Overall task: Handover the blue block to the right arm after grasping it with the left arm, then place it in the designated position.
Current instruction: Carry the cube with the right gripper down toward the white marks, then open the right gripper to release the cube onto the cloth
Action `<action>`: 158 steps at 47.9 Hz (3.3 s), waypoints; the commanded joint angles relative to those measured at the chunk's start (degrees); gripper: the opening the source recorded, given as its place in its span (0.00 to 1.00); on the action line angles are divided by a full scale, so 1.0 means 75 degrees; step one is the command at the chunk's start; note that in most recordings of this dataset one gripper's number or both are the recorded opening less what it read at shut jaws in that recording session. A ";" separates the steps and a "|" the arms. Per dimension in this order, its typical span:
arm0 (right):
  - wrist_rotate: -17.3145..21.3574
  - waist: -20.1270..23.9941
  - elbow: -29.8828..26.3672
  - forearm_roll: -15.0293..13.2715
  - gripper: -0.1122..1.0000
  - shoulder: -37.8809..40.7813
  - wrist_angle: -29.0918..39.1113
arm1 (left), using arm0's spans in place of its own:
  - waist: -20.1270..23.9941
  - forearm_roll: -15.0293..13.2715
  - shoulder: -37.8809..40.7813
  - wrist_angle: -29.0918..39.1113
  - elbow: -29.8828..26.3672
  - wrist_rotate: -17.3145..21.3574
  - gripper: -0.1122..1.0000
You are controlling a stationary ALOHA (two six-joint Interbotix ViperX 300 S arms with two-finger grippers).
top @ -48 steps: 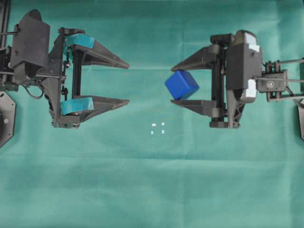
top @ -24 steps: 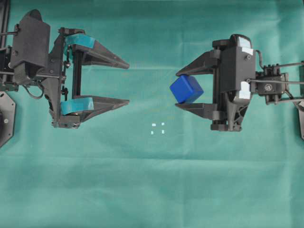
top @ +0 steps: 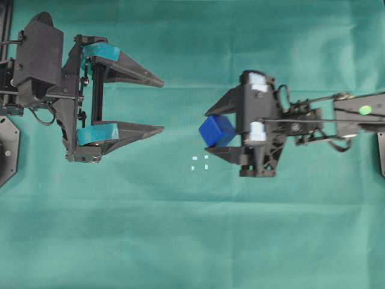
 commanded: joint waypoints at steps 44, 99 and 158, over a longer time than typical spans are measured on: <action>0.0609 0.0000 -0.0363 0.0070 0.69 0.2742 -0.2438 | 0.0012 0.0000 -0.0047 -0.0047 -0.0152 -0.0012 1.00; 0.0586 0.0000 -0.0480 0.0070 0.89 0.3000 -0.2719 | 0.0012 0.0000 -0.0047 -0.0059 -0.0152 -0.0012 1.00; 0.0527 0.0000 -0.0492 -0.0164 0.90 0.0047 -0.0340 | 0.0023 0.0000 -0.0047 -0.0059 -0.0152 0.0000 1.00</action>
